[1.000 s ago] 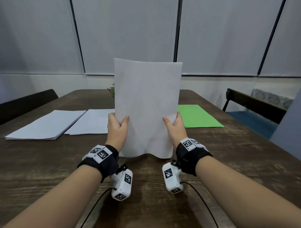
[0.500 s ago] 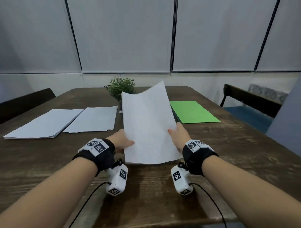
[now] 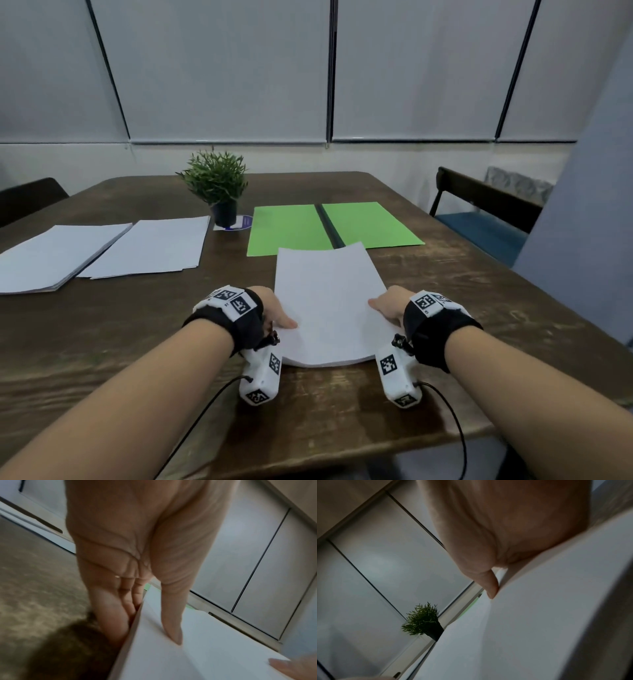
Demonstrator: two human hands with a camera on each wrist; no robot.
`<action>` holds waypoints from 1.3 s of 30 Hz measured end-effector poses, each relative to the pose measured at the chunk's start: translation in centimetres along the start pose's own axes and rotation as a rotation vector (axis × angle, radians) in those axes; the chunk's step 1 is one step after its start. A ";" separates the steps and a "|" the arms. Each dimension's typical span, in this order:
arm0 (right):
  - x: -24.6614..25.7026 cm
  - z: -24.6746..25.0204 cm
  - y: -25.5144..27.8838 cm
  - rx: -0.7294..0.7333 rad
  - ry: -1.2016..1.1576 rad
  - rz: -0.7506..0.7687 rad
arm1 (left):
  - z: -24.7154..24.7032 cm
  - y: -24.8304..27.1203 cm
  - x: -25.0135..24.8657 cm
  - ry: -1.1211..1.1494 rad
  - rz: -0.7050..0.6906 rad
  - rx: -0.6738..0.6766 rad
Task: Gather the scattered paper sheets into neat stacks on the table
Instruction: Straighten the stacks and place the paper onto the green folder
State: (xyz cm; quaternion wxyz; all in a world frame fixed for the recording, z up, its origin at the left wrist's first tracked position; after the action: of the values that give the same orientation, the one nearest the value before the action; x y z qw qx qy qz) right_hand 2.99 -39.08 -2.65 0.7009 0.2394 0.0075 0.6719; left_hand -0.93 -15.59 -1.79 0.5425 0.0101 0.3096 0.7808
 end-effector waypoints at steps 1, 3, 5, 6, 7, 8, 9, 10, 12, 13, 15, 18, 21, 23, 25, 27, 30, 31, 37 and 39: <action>-0.1 -0.1 0.1 0.007 0.005 -0.003 | 0.1 0.2 -0.1 -0.005 0.004 0.002; -0.2 0.0 0.2 0.018 -0.036 0.007 | 0.4 0.5 0.2 0.020 -0.004 -0.022; 0.2 0.8 0.3 0.034 0.018 -0.004 | 1.0 0.5 1.4 0.107 -0.016 -0.039; 0.5 1.5 0.0 0.011 0.008 -0.015 | 1.4 0.2 2.4 0.191 -0.004 -0.027; 1.2 2.2 0.0 -0.004 -0.033 -0.023 | 2.0 0.0 3.5 0.286 0.016 -0.016; 2.0 2.7 -0.2 -0.025 -0.074 -0.021 | 2.8 -0.1 4.6 0.375 0.041 -0.025; 3.1 3.3 -0.3 -0.043 -0.115 0.010 | 3.7 -0.1 5.9 0.439 0.066 -0.054; 4.6 3.5 -0.4 -0.054 -0.167 0.043 | 4.8 -0.2 7.3 0.468 0.086 -0.098; 8.3 3.5 -0.3 -0.020 -0.339 0.098 | 7.2 -0.1 10.3 0.489 0.105 -0.195; 10.4 3.3 -0.2 0.013 -0.416 0.133 | 8.3 -0.1 11.9 0.494 0.114 -0.246; 14.9 2.5 -0.2 0.086 -0.500 0.189 | 10.5 -0.3 15.5 0.517 0.152 -0.346; 21.5 0.4 -1.2 0.154 -0.526 0.262 | 13.2 -0.9 21.0 0.560 0.262 -0.524; 27.4 -2.4 -2.8 0.212 -0.563 0.294 | 15.1 -3.0 25.7 0.609 0.339 -0.657; 30.8 -4.4 -4.7 0.250 -0.549 0.299 | 15.9 -5.6 28.2 0.623 0.353 -0.693; 33.6 -6.2 -7.1 0.270 -0.527 0.303 | 16.5 -8.2 29.7 0.621 0.366 -0.705; 35.7 -7.8 -9.6 0.281 -0.503 0.305 | 17.0 -10.2 30.3 0.591 0.380 -0.691; 38.4 -9.6 -13.3 0.275 -0.536 0.286 | 18.1 -12.7 30.6 0.484 0.421 -0.598; 39.0 -9.9 -14.1 0.269 -0.544 0.283 | 18.3 -13.4 30.5 0.429 0.425 -0.551; 39.7 -10.1 -17.4 0.272 -0.567 0.231 | 18.8 -15.8 29.6 0.062 0.416 -0.443; 39.9 -9.8 -17.9 0.318 -0.528 0.235 | 18.8 -16.4 29.9 0.032 0.412 -0.421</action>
State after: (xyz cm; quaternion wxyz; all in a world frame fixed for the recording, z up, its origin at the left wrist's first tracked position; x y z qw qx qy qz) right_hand 20.36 2.11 -5.12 0.5501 0.5109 -0.0975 0.6534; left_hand 7.16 22.36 -4.24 0.3576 -0.0525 0.1408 0.9217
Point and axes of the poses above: each hand's wrist, its own y-axis away from the middle knuckle, its own z-axis out of the back of the hand, x = y × z, the point moved 2 cm from there along -y, towards the middle knuckle, and after that the axes turned 7 degrees about y, right-handed, at the moved point
